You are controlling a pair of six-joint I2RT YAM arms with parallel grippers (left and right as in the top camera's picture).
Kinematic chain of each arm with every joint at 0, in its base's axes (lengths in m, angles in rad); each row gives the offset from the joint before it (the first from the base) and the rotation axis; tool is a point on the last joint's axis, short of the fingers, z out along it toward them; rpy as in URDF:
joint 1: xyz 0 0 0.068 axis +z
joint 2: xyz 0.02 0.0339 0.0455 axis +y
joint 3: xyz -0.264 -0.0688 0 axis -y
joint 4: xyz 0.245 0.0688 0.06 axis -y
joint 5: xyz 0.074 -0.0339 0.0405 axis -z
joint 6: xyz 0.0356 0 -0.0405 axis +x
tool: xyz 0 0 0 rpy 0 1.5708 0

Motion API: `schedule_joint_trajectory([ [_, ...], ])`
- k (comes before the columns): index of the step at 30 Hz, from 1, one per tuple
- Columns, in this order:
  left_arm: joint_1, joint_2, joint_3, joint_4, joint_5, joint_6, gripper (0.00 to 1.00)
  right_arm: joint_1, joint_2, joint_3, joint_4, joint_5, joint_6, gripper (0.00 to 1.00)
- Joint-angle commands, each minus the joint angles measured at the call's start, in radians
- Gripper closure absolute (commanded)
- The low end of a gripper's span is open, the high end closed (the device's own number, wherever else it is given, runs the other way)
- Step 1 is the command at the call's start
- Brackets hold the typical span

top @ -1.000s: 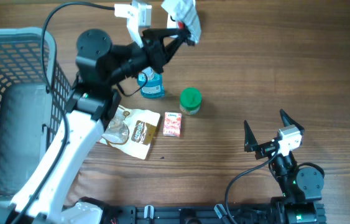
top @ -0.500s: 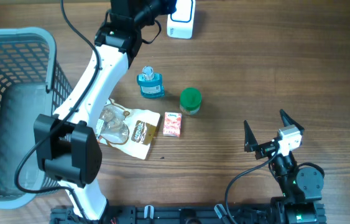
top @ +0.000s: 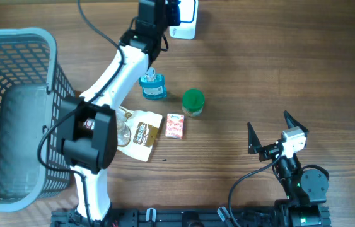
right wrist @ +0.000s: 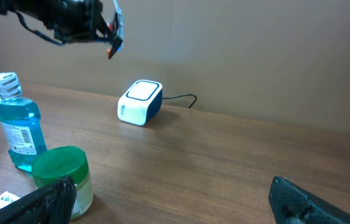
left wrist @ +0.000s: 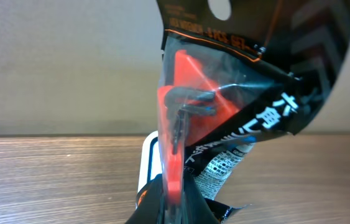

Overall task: Scan the item barcode
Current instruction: 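Hold the hex-wrench package above the white scanner with the left gripper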

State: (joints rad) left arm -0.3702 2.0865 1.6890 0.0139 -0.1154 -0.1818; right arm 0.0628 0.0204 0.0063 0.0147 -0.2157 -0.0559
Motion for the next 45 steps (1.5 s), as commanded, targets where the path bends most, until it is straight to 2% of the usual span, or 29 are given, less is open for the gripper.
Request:
schedule_joint_trajectory([
  [1,-0.024,0.034,0.034,0.005,-0.143,0.217,0.96,0.002,-0.006,-0.001,0.002,0.006,0.011,0.00],
  [8,-0.031,0.071,0.034,-0.019,-0.182,0.446,0.96,0.002,-0.006,-0.001,0.002,0.006,0.011,0.00],
  [21,-0.055,0.217,0.034,0.057,-0.274,1.039,0.96,0.002,-0.006,-0.001,0.002,0.006,0.011,0.00],
  [23,-0.056,0.234,0.034,0.096,-0.302,1.100,0.96,0.002,-0.006,-0.001,0.002,0.006,0.010,0.00],
  [24,-0.055,0.251,0.034,0.140,-0.328,1.167,0.96,0.002,-0.006,-0.001,0.002,0.006,0.011,0.00],
  [29,-0.048,0.257,0.034,0.167,-0.339,1.248,0.96,0.002,-0.006,-0.001,0.002,0.006,0.010,0.00],
  [37,-0.022,0.257,0.034,0.169,-0.445,1.467,0.96,0.002,-0.006,-0.001,0.002,0.006,0.010,0.00],
  [41,-0.023,0.257,0.034,0.170,-0.452,1.574,0.96,0.002,-0.006,-0.001,0.002,0.006,0.010,0.00],
  [45,-0.032,0.257,0.034,0.170,-0.455,1.611,0.96,0.002,-0.006,-0.001,0.002,0.006,0.011,0.00],
])
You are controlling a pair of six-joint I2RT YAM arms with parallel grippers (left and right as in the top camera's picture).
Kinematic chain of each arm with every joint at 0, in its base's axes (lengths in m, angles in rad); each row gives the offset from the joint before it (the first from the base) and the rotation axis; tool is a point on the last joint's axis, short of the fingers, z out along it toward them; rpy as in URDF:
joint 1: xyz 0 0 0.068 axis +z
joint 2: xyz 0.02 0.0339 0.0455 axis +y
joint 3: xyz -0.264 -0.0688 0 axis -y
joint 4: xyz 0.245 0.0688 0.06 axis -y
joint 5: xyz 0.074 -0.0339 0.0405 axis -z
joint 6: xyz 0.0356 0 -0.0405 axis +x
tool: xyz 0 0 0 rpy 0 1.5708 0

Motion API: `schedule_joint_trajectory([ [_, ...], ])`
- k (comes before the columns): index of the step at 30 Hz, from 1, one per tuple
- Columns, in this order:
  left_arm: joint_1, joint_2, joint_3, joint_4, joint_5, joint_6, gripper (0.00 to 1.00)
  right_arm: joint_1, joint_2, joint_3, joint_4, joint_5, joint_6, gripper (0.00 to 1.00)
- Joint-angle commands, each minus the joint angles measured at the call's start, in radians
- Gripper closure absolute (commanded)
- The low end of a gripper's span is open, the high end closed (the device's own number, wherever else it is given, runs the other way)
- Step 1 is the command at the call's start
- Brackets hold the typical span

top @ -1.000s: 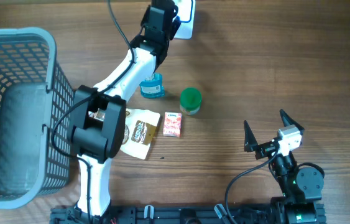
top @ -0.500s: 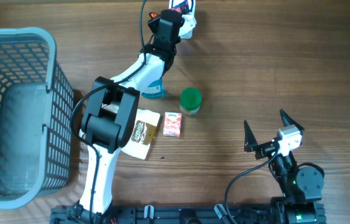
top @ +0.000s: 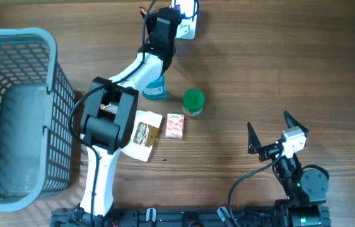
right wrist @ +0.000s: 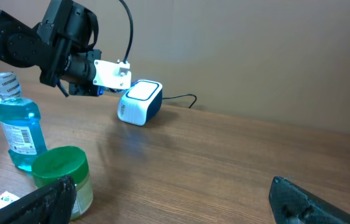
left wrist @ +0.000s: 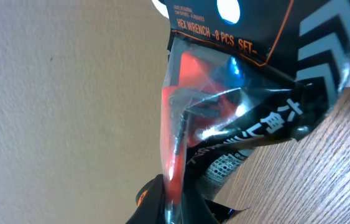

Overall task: Scan the item barcode
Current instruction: 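Hold the hex-wrench package above the white scanner with the left gripper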

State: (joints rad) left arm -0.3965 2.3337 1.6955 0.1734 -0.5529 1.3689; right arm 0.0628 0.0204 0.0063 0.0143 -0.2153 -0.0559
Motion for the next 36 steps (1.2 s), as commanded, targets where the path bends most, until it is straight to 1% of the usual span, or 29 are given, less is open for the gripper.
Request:
schedule_joint_trajectory([
  [1,-0.009,0.010,0.027,0.011,-0.017,0.069,0.96,0.002,-0.006,-0.001,0.002,0.006,0.010,0.00],
  [19,-0.032,0.009,0.027,0.000,-0.006,0.058,0.96,0.002,-0.006,-0.001,0.002,0.006,0.010,0.00],
  [20,-0.033,0.009,0.027,-0.013,-0.008,0.061,0.96,0.002,-0.006,-0.001,0.002,0.016,-0.010,0.00],
  [23,-0.033,0.009,0.027,-0.021,-0.025,0.077,0.96,0.002,-0.006,-0.001,-0.006,0.095,-0.259,0.00],
  [25,-0.033,0.009,0.027,-0.024,-0.029,0.091,0.96,0.002,-0.004,-0.001,-0.006,0.095,-0.341,0.00],
  [28,-0.033,0.009,0.027,-0.024,-0.029,0.099,0.96,0.002,-0.005,-0.001,-0.004,0.083,-0.367,0.00],
  [32,-0.034,0.009,0.027,-0.024,-0.034,0.161,0.96,0.002,-0.005,-0.001,0.005,-0.010,-0.362,0.00],
  [34,-0.034,0.009,0.027,-0.024,-0.036,0.188,0.96,0.002,-0.005,-0.001,0.006,-0.019,-0.360,0.00],
  [36,-0.036,0.009,0.027,-0.023,-0.043,0.188,0.96,0.002,-0.005,-0.001,0.006,-0.019,-0.362,0.00],
])
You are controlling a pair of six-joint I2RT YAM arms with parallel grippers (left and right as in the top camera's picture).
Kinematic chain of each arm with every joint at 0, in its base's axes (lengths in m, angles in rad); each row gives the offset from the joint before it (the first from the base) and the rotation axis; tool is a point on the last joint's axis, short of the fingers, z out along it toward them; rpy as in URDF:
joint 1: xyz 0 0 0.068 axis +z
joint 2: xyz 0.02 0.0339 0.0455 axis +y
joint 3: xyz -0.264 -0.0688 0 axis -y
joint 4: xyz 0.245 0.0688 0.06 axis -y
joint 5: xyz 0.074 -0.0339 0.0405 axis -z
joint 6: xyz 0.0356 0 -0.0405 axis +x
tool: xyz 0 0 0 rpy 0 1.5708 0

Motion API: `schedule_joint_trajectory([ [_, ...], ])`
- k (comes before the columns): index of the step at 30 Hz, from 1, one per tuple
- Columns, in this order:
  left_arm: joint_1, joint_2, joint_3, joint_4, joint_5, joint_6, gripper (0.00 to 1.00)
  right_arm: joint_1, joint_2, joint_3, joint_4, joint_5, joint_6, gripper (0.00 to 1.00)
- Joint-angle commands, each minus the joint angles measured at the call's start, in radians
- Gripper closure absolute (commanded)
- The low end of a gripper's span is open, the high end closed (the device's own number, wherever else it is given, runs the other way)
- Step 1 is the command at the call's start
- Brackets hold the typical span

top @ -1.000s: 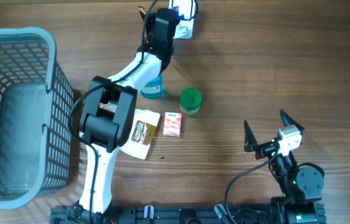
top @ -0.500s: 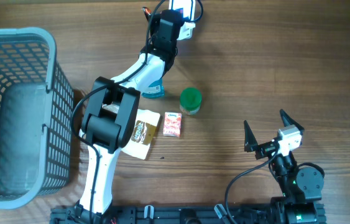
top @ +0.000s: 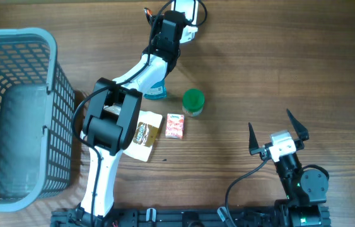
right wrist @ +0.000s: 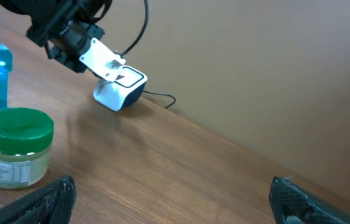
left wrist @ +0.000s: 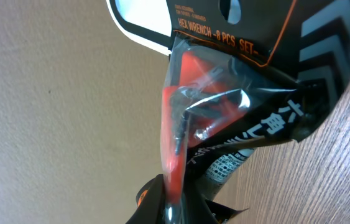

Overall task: Scan the item barcode
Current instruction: 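Hold the hex-wrench package above the white scanner with the left gripper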

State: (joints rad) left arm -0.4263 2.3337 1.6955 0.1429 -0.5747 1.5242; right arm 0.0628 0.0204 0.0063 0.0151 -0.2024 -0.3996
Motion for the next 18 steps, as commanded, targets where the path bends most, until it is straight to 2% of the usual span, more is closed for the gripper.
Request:
schedule_joint_trajectory([
  [1,-0.006,0.009,0.027,0.008,-0.024,0.036,0.96,0.002,-0.005,-0.001,0.005,-0.027,-0.020,0.00],
  [6,-0.003,0.009,0.027,0.117,-0.025,0.049,0.96,0.002,-0.005,-0.001,0.006,-0.061,-0.016,0.00],
  [10,0.010,0.009,0.027,0.115,-0.025,0.103,0.96,0.002,-0.004,-0.001,0.006,-0.070,0.034,0.00],
  [18,0.025,0.009,0.027,0.116,-0.045,0.169,0.96,0.002,-0.004,-0.001,0.013,-0.114,0.037,0.00],
])
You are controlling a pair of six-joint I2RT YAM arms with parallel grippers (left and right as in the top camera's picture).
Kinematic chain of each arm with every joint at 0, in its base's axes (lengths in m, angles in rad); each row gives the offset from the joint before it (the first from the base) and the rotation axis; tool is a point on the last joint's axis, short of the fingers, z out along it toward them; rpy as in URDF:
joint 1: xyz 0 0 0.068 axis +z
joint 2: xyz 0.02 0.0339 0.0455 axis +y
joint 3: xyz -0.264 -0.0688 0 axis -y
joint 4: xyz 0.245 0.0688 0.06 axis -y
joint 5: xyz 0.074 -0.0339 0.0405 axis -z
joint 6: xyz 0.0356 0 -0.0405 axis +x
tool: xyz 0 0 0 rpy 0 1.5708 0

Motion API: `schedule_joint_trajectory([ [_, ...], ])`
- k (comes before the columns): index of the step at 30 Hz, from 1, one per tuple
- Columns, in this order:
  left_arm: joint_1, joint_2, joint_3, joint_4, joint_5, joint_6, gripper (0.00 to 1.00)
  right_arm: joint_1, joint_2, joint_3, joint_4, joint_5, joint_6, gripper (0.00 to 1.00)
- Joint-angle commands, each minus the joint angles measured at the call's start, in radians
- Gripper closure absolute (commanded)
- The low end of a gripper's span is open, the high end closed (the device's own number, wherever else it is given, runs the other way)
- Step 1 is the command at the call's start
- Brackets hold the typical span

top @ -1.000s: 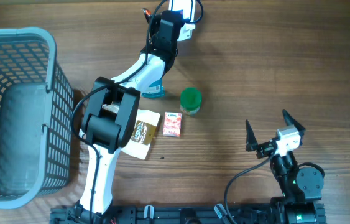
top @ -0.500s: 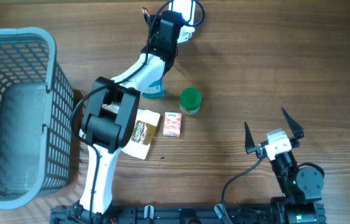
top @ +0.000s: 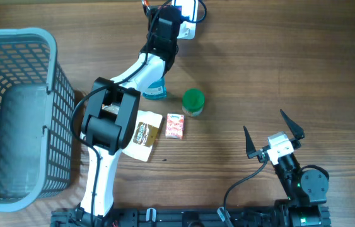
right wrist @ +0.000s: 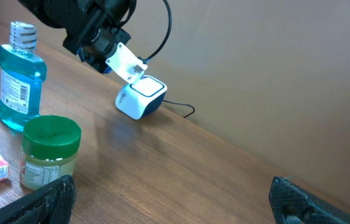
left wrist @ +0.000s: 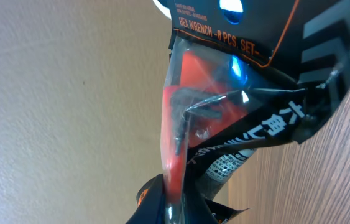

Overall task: Scan the item barcode
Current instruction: 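Hold the hex-wrench package above the white scanner with the left gripper, then reach the right gripper up and grasp the package from the left gripper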

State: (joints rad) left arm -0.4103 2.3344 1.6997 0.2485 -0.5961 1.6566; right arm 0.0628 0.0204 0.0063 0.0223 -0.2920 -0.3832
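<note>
My left gripper [top: 166, 20] is shut on a hex wrench packet [left wrist: 224, 106], black and clear with a red holder inside. It holds the packet at the table's far edge, right over the white and blue barcode scanner [right wrist: 140, 99]. The packet's white back [right wrist: 125, 63] faces down toward the scanner. Blue light shows through the packet's hang hole [left wrist: 232, 5]. From overhead, the scanner [top: 190, 16] is partly hidden by the gripper. My right gripper [top: 268, 130] stands open and empty at the near right, also low in its own view [right wrist: 171, 205].
A blue mouthwash bottle [top: 155, 89], a green-lidded jar [top: 193, 102], a small pink box [top: 174, 126] and a brown pouch [top: 142, 133] lie mid-table. A large grey basket [top: 51, 47] fills the left side. The scanner's cable [right wrist: 181, 107] runs behind it.
The left gripper shifted the packet slightly over the scanner, and blue light now shows through the hang hole. My right gripper turned left, bringing the bottle and pink box into its view.
The left gripper first held the packet upright, high above the scanner. Then it was down beside the scanner with the packet tilted over it, and it has stayed there with small shifts. The right gripper stayed open throughout and turned only in the later moments.
</note>
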Motion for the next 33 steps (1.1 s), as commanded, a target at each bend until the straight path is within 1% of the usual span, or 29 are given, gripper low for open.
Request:
schedule_joint_trajectory([
  [1,0.010,0.008,0.023,0.010,-0.023,0.039,0.96,0.002,-0.004,-0.001,0.006,-0.024,0.021,0.00],
  [4,0.002,0.008,0.023,0.011,-0.023,0.034,0.96,0.002,-0.005,-0.001,0.023,-0.020,0.085,0.00],
  [6,-0.012,-0.003,0.023,0.036,-0.023,-0.001,0.96,0.002,-0.005,0.014,0.023,-0.021,0.129,0.00],
  [9,-0.033,-0.056,0.023,0.036,-0.026,-0.066,0.96,0.002,-0.004,0.068,0.021,-0.011,0.138,0.00],
  [11,-0.044,-0.099,0.023,0.019,-0.027,-0.120,0.96,0.002,-0.004,0.116,0.002,0.034,0.229,0.00],
  [12,-0.055,-0.142,0.023,-0.026,-0.033,-0.178,0.96,0.002,-0.004,0.174,-0.061,0.036,0.294,0.00],
  [14,-0.066,-0.192,0.023,-0.091,-0.041,-0.232,0.96,0.002,-0.004,0.246,-0.169,0.036,0.317,0.00],
  [15,-0.071,-0.226,0.023,-0.115,-0.042,-0.265,0.96,0.002,-0.004,0.300,-0.249,0.048,0.320,0.00],
  [16,-0.071,-0.264,0.023,-0.129,-0.041,-0.324,0.96,0.002,-0.004,0.372,-0.337,0.089,0.349,0.00],
  [19,-0.072,-0.336,0.023,-0.221,-0.028,-0.468,0.96,0.002,-0.001,0.499,-0.440,0.130,0.415,0.00],
  [20,-0.074,-0.368,0.023,-0.286,-0.009,-0.535,0.96,0.002,0.005,0.542,-0.477,0.149,0.456,0.00],
  [21,-0.080,-0.400,0.023,-0.359,0.016,-0.612,0.96,0.002,0.021,0.587,-0.539,0.199,0.544,0.00],
  [23,-0.094,-0.450,0.023,-0.480,0.092,-0.743,0.96,0.002,0.062,0.639,-0.656,0.198,0.688,0.00],
  [24,-0.105,-0.478,0.023,-0.547,0.146,-0.806,0.96,0.002,0.087,0.658,-0.698,0.154,0.743,0.00],
  [25,-0.112,-0.496,0.023,-0.591,0.187,-0.851,0.96,0.002,0.109,0.669,-0.713,0.063,0.749,0.00],
  [27,-0.136,-0.547,0.023,-0.689,0.293,-0.970,0.96,0.002,0.136,0.673,-0.690,-0.111,0.756,0.00],
  [28,-0.147,-0.573,0.023,-0.735,0.383,-1.041,0.96,0.002,0.138,0.673,-0.703,-0.163,0.756,0.00],
  [29,-0.153,-0.593,0.023,-0.767,0.473,-1.092,0.96,0.002,0.138,0.673,-0.725,-0.176,0.761,0.00],
  [31,-0.159,-0.629,0.023,-0.804,0.643,-1.196,0.96,0.002,0.138,0.666,-0.731,-0.183,0.839,0.00],
  [32,-0.158,-0.647,0.023,-0.823,0.735,-1.241,0.96,0.002,0.138,0.667,-0.729,-0.200,0.823,0.00],
  [33,-0.152,-0.660,0.023,-0.842,0.822,-1.276,0.96,0.002,0.138,0.667,-0.727,-0.189,0.798,0.09],
])
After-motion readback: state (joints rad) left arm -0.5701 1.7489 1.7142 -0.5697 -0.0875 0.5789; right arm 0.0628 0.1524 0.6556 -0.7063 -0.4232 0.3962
